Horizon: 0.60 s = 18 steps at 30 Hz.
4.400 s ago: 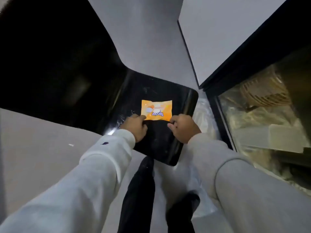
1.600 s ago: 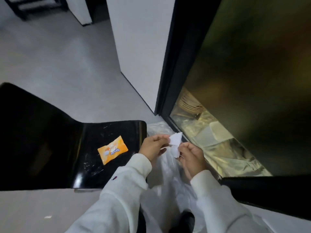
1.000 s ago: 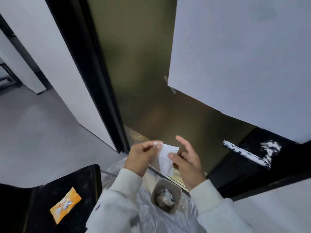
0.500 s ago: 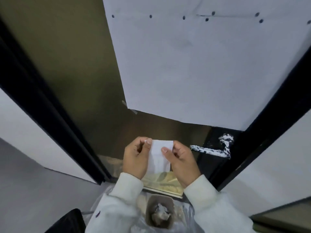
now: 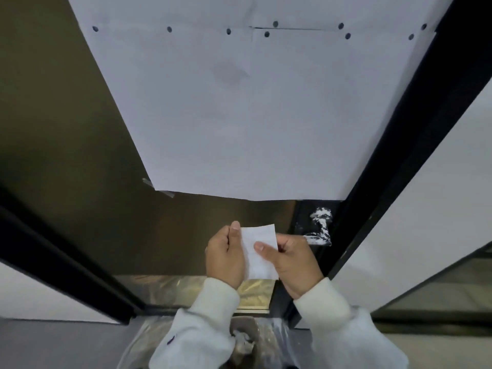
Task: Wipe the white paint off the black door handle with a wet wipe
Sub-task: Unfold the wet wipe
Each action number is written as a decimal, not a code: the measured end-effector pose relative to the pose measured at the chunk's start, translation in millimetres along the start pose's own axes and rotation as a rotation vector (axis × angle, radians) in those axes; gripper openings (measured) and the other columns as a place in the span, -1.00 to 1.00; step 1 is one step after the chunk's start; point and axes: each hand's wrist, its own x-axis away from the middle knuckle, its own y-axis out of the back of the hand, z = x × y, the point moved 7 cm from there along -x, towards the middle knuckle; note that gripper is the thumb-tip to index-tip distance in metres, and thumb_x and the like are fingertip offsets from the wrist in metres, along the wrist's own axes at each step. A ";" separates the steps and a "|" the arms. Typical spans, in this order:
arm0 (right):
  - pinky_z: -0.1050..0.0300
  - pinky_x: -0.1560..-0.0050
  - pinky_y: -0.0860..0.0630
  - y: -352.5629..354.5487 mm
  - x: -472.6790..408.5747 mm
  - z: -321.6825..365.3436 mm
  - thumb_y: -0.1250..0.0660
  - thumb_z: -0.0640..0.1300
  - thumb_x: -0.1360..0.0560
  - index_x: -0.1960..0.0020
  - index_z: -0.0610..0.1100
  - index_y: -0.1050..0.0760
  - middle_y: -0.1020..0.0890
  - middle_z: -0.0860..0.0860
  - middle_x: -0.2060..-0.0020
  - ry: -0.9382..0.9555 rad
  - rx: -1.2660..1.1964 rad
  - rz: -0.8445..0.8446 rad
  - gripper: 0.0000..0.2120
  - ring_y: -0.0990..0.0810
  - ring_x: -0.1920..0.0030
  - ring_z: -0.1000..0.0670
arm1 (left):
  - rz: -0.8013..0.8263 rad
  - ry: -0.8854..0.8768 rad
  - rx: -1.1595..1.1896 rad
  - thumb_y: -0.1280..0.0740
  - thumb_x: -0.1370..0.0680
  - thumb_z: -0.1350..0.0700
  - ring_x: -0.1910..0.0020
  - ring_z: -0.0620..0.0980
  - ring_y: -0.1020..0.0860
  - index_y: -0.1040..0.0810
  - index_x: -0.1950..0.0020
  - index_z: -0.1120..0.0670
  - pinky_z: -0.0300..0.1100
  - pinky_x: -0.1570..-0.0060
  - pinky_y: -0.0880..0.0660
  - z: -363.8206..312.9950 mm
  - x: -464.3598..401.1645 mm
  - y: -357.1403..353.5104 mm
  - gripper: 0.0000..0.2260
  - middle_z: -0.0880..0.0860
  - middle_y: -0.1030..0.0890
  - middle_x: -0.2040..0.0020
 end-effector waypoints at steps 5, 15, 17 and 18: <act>-0.37 0.00 -0.61 30.8 -16.2 23.5 -0.49 -0.06 -0.45 0.03 -0.06 -0.74 -0.77 -0.06 0.13 0.103 0.143 -0.014 -0.86 -0.73 0.07 -0.23 | -0.002 -0.041 0.077 -0.20 -0.66 -0.04 0.40 -0.01 -0.26 -0.26 0.34 0.18 -0.12 0.33 -0.27 -19.3 -10.7 -18.8 -0.55 0.04 -0.30 0.43; -0.39 -0.13 -0.57 41.8 -52.6 27.5 -0.46 -0.28 -0.50 -0.04 -0.14 -0.72 -0.75 -0.14 0.01 0.031 0.023 0.184 -0.85 -0.70 -0.07 -0.27 | -0.103 0.088 0.240 -0.23 -0.65 -0.03 0.43 -0.06 -0.22 -0.30 0.41 0.03 -0.15 0.35 -0.19 -19.4 -16.9 -36.3 -0.56 -0.04 -0.28 0.46; -0.39 -0.15 -0.56 43.7 -54.2 22.2 -0.49 -0.23 -0.47 -0.05 -0.15 -0.72 -0.74 -0.16 -0.01 -0.004 0.006 0.209 -0.84 -0.70 -0.08 -0.27 | -0.132 0.095 0.249 -0.23 -0.66 -0.02 0.42 -0.06 -0.25 -0.31 0.41 0.07 -0.17 0.35 -0.22 -16.6 -12.1 -37.0 -0.56 -0.02 -0.30 0.45; -0.37 -0.17 -0.56 44.1 -54.4 19.9 -0.50 -0.21 -0.45 -0.05 -0.16 -0.72 -0.74 -0.17 -0.02 -0.035 -0.020 0.222 -0.83 -0.69 -0.09 -0.27 | -0.142 0.102 0.247 -0.22 -0.66 -0.03 0.41 -0.04 -0.29 -0.33 0.39 0.12 -0.18 0.34 -0.25 -15.5 -9.5 -37.8 -0.56 0.01 -0.32 0.43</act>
